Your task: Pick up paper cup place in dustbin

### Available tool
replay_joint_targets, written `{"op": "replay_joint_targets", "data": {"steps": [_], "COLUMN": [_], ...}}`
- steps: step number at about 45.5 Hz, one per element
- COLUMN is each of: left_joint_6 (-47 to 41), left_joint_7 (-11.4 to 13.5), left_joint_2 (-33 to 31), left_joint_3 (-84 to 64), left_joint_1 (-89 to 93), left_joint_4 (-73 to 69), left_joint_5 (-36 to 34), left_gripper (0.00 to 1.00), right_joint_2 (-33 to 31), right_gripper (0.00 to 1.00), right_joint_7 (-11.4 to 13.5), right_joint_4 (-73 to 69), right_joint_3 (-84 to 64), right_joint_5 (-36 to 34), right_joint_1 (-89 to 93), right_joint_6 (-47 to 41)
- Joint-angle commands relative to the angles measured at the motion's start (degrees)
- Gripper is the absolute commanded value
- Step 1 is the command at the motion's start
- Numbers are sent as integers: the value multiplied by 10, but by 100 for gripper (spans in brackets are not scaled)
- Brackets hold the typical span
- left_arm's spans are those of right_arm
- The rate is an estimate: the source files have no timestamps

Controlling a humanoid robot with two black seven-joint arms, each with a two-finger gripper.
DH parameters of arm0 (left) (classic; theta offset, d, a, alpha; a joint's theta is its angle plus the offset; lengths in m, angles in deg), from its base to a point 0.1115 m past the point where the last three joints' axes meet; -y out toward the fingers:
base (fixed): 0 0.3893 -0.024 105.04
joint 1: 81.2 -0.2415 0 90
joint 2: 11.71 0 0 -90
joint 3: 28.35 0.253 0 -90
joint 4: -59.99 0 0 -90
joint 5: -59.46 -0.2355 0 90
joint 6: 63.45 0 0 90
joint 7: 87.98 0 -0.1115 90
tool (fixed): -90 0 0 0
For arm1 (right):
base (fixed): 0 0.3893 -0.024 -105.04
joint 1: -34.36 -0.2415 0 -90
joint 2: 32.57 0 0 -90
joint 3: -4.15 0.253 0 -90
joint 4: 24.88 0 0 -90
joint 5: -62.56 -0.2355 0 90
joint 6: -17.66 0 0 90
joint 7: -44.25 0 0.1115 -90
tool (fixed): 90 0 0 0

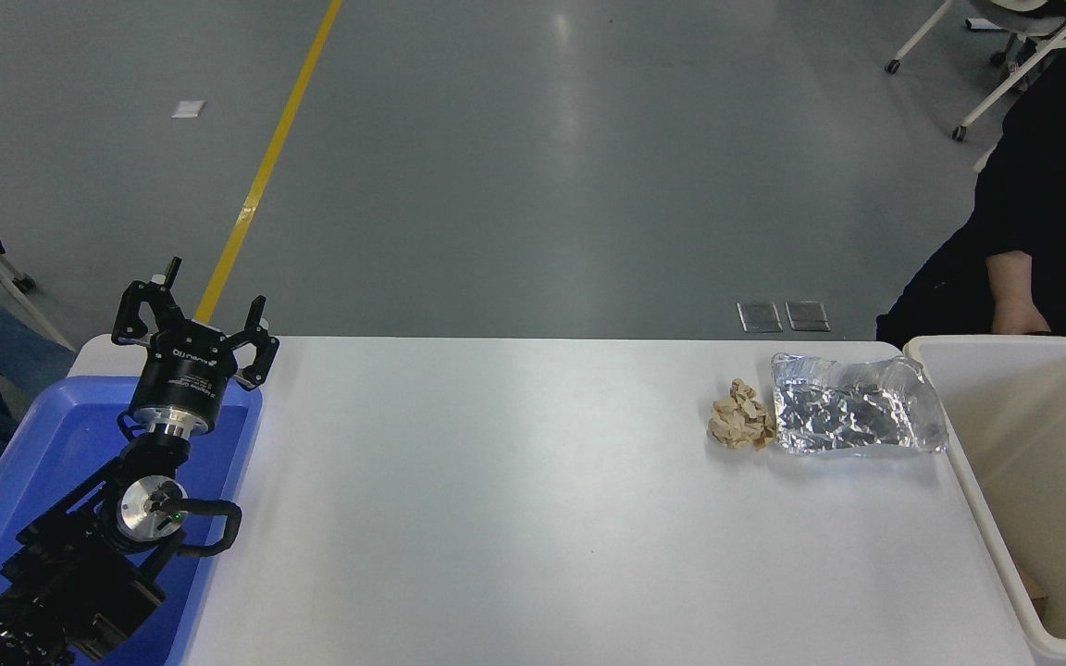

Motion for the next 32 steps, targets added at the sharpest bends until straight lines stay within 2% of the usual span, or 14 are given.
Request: {"op": "replay_joint_targets", "data": {"steps": [1,7,8,10,15,27,32], "left_joint_6": [1,0,1,1,1,1,0], "left_joint_7": [0,0,0,0,0,0,0], "left_joint_2": [0,0,0,0,0,0,0], "left_joint_3": [0,0,0,0,0,0,0], "left_joint_1": [0,0,0,0,0,0,0], "left_joint_4": [0,-1,0,0,0,0,0], "left_joint_5": [0,0,0,0,0,0,0], "left_gripper": [98,98,98,98,98,98,98], "right_joint_2": [23,24,24,24,24,39,31], "right_gripper": [0,0,4,27,100,100,100], "right_joint_7": [5,5,4,4,2,3,3], "right_joint_4": [9,9,8,8,8,-4,-27], "right_joint_3": [34,35,35,35,44,46,34], "right_joint_5": [-1,-3,-3,-3,-3,-3,-2], "right_joint_1": [48,47,46,46,42,38,-16], "right_joint_6": [18,20,20,24,49,50,50]}}
